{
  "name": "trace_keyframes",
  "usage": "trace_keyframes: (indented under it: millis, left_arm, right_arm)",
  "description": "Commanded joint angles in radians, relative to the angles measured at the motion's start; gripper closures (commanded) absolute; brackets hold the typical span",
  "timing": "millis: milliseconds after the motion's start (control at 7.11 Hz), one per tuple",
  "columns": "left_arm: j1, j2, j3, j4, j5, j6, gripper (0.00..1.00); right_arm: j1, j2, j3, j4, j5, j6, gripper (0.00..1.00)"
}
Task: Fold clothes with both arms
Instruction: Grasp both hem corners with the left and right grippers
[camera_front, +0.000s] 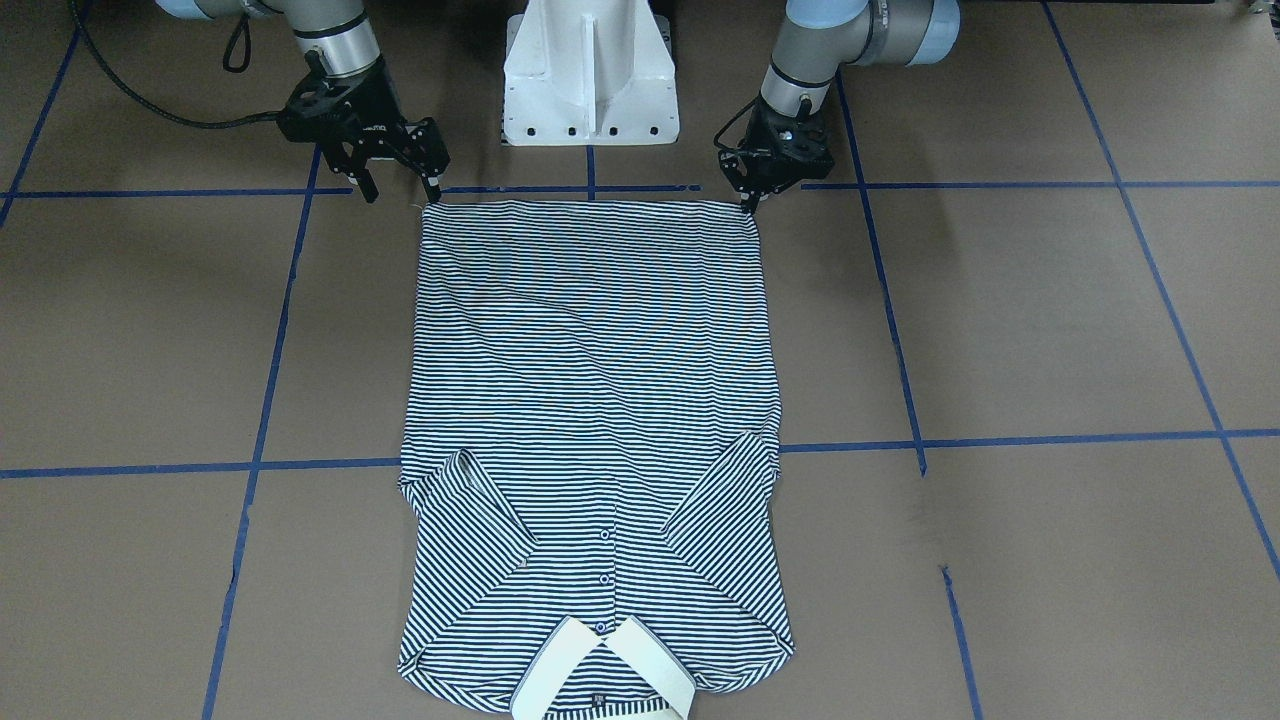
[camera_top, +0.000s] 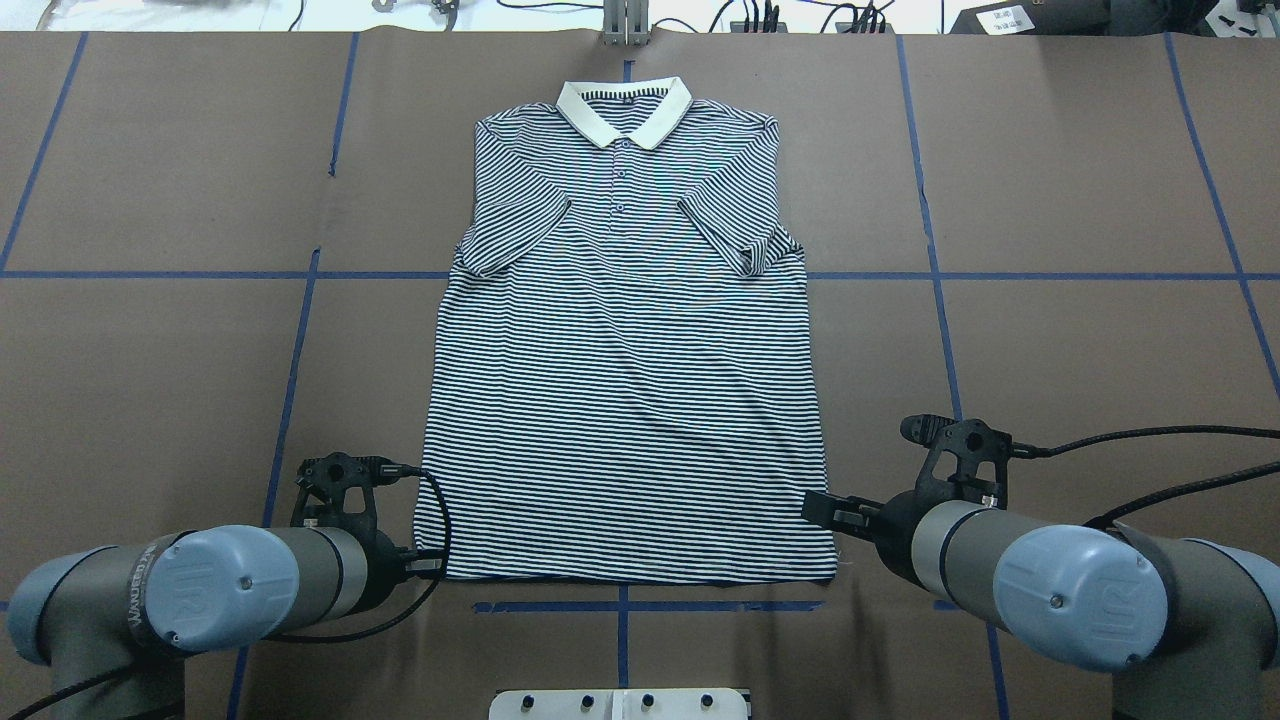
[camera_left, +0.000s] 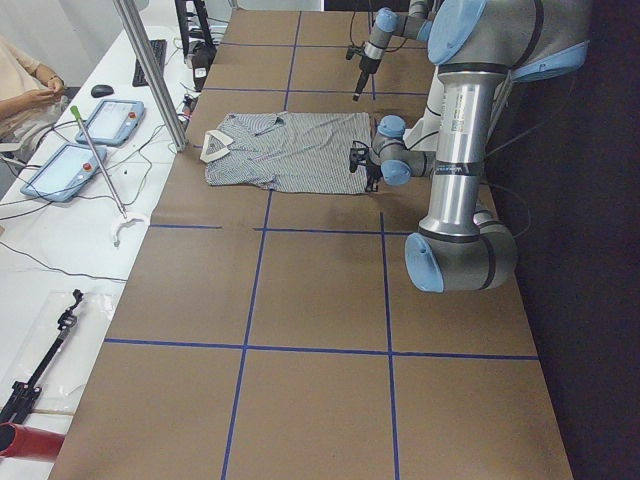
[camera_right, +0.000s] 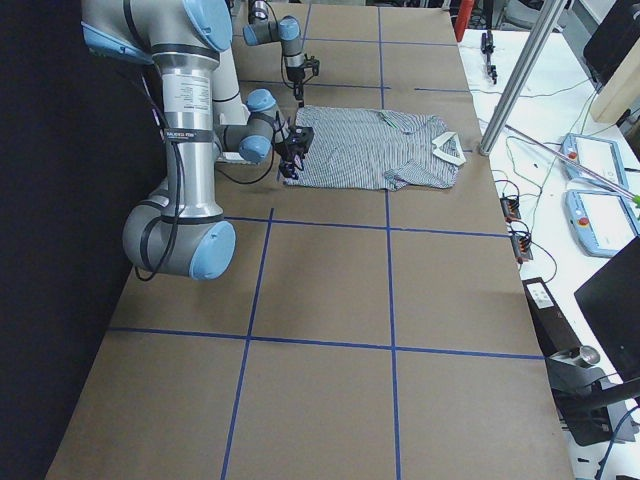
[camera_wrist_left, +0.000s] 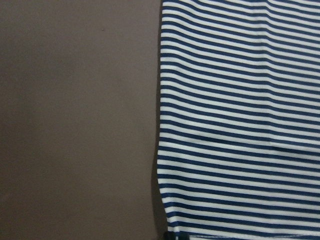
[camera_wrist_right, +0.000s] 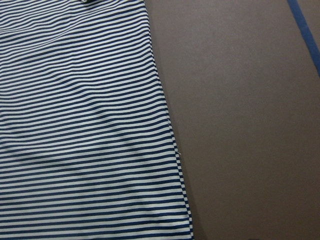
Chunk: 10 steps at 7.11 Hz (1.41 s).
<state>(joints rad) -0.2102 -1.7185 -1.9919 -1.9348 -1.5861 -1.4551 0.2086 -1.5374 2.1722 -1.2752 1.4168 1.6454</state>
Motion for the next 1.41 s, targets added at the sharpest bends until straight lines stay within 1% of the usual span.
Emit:
trace_keyframes:
  millis: [0,141,281,422,562,703,984,1266]
  left_arm:
    - [0.0,-0.007,-0.005,0.0,-0.002,-0.001,1.0]
    - [0.0,-0.012,-0.008,0.0,-0.003,-0.001,1.0]
    - [0.0,-0.013,-0.011,-0.001,-0.005,-0.001,1.0]
    - [0.002,-0.016,-0.011,0.0,-0.006,-0.001,1.0]
    - [0.002,-0.019,-0.013,-0.001,-0.009,-0.001,1.0]
    - [0.002,-0.021,-0.016,-0.003,-0.012,-0.001,1.0]
    - [0.002,-0.033,-0.021,-0.003,-0.014,-0.001,1.0]
    - [0.002,-0.033,-0.021,-0.003,-0.014,-0.001,1.0]
  right_arm:
    - [-0.034,0.009,-0.008,-0.054,-0.025,0.066,0.2]
    - [-0.053,0.028,-0.011,-0.122,-0.027,0.105,0.23]
    - [-0.083,0.037,-0.023,-0.147,-0.06,0.108,0.25]
    - [-0.1,0.066,-0.066,-0.148,-0.088,0.126,0.27]
    - [-0.116,0.08,-0.09,-0.15,-0.102,0.137,0.34]
    - [-0.132,0.08,-0.103,-0.148,-0.131,0.137,0.35]
    - [-0.146,0.08,-0.112,-0.148,-0.133,0.137,0.35]
    - [-0.159,0.08,-0.114,-0.15,-0.134,0.137,0.46]
